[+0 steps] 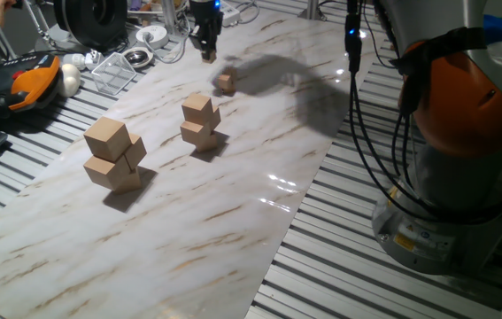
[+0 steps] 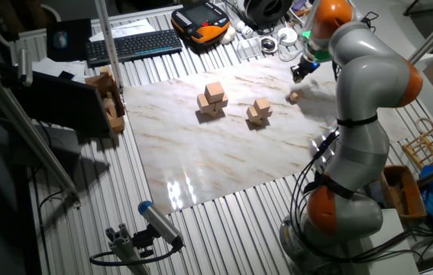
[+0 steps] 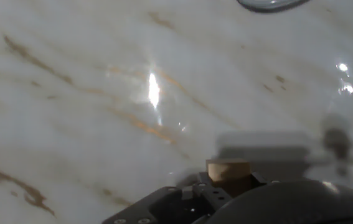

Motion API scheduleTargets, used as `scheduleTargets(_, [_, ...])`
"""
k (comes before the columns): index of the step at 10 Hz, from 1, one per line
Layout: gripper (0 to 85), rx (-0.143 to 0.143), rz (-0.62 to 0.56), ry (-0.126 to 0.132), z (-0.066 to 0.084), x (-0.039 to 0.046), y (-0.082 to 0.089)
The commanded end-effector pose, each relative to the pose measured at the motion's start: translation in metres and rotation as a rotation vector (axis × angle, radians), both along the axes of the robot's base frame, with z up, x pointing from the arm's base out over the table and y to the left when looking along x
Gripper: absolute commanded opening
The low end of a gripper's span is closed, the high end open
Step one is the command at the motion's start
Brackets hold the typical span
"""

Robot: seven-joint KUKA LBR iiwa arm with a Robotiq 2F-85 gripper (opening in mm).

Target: Stack the blocks into a cross shape

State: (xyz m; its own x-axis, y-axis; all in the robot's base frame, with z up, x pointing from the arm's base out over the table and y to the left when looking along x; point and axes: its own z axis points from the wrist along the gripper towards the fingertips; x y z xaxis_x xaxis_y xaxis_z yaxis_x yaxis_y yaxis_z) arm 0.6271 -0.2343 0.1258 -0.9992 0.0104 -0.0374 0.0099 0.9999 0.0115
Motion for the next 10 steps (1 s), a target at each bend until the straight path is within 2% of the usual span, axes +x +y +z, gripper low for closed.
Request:
scheduleTargets(1, [0.0, 0.011, -0.003, 0.002, -0.001, -0.0054, -0.001])
scheduleTargets(2, [0.0, 0.028, -0.012, -0.002, -0.005, -0.0089, -0.001])
scheduleTargets(5, [0.0, 0.055, -0.031, -0.008, -0.012, -0.0168, -0.002])
scheduleTargets(8, [0.0, 0.021, -0.027, -0.016, -0.006, -0.0237, 0.002])
scheduleTargets(10, [0.0, 0.019, -0.025, -0.027, -0.010, -0.0269, 0.002])
